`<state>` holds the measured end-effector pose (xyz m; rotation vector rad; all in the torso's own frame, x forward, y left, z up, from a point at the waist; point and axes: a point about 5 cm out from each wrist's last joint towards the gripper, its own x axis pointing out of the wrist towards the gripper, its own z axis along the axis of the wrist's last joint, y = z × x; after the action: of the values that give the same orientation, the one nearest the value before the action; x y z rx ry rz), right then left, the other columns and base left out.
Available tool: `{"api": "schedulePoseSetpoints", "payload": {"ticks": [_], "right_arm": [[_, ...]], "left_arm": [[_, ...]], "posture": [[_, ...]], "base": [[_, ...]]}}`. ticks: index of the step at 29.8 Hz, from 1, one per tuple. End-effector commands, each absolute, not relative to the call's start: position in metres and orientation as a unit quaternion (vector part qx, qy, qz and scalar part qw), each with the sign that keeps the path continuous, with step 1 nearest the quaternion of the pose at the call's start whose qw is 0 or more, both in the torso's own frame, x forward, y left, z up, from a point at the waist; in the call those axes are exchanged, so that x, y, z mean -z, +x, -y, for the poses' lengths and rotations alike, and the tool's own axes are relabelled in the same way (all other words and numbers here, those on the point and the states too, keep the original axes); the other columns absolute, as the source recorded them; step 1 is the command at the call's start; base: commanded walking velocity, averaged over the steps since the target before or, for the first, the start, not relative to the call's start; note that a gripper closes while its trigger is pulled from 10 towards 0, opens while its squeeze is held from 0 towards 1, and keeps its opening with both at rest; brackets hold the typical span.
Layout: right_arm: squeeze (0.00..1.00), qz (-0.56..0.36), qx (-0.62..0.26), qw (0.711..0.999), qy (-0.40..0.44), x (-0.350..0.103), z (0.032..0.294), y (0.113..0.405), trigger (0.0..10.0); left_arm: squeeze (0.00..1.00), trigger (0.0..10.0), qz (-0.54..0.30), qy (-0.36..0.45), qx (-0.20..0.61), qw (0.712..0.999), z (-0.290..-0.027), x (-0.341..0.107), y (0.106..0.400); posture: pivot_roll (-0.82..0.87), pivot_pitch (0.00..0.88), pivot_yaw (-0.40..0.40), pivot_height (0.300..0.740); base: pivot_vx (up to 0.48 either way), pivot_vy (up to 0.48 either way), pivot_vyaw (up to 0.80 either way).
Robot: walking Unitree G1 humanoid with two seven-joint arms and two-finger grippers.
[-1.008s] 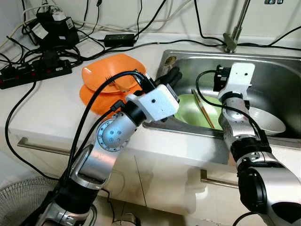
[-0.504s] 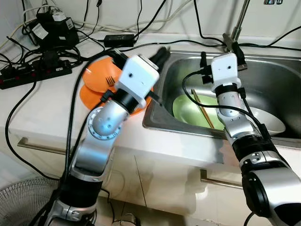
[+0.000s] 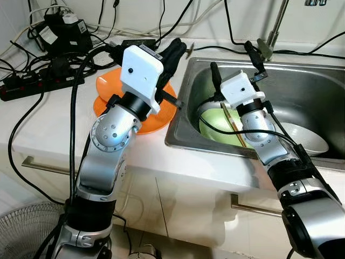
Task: Kitchen organization
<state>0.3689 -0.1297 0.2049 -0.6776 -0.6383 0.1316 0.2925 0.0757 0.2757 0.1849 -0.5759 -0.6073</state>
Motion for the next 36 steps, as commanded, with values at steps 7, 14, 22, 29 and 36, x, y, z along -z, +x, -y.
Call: {"api": "schedulePoseSetpoints", "payload": {"ticks": [7, 14, 22, 29, 36], "right_arm": [[0.0, 0.313, -0.079, 0.888, -0.327, -0.202, 0.12, 0.366, 10.0], [0.0, 0.317, -0.081, 0.889, -0.321, -0.202, 0.117, 0.365, 10.0], [0.0, 0.316, -0.077, 0.893, -0.31, -0.201, 0.116, 0.364, 10.0], [0.0, 0.323, -0.072, 0.894, -0.3, -0.207, 0.117, 0.364, 4.7], [0.0, 0.323, -0.071, 0.895, -0.298, -0.208, 0.117, 0.365, 0.0]], "left_arm": [[0.0, 10.0, 0.304, 0.092, 0.345, 0.883, -0.063, -0.288, 0.281], [0.0, 10.0, 0.272, 0.078, 0.374, 0.883, -0.061, -0.279, 0.281], [0.0, 10.0, 0.252, 0.064, 0.379, 0.888, -0.063, -0.274, 0.283], [0.0, 10.0, 0.238, 0.047, 0.375, 0.895, -0.066, -0.271, 0.287], [0.0, 10.0, 0.23, 0.038, 0.376, 0.897, -0.066, -0.268, 0.288]], "posture": [[0.16, 0.02, 0.089, 0.74], [0.16, 0.022, 0.092, 0.74], [0.16, 0.027, 0.095, 0.74], [0.16, 0.025, 0.096, 0.74], [0.16, 0.022, 0.096, 0.74]], "base": [[0.0, 0.0, 0.0], [0.0, 0.0, 0.0], [0.0, 0.0, 0.0], [0.0, 0.0, 0.0], [0.0, 0.0, 0.0]]}}
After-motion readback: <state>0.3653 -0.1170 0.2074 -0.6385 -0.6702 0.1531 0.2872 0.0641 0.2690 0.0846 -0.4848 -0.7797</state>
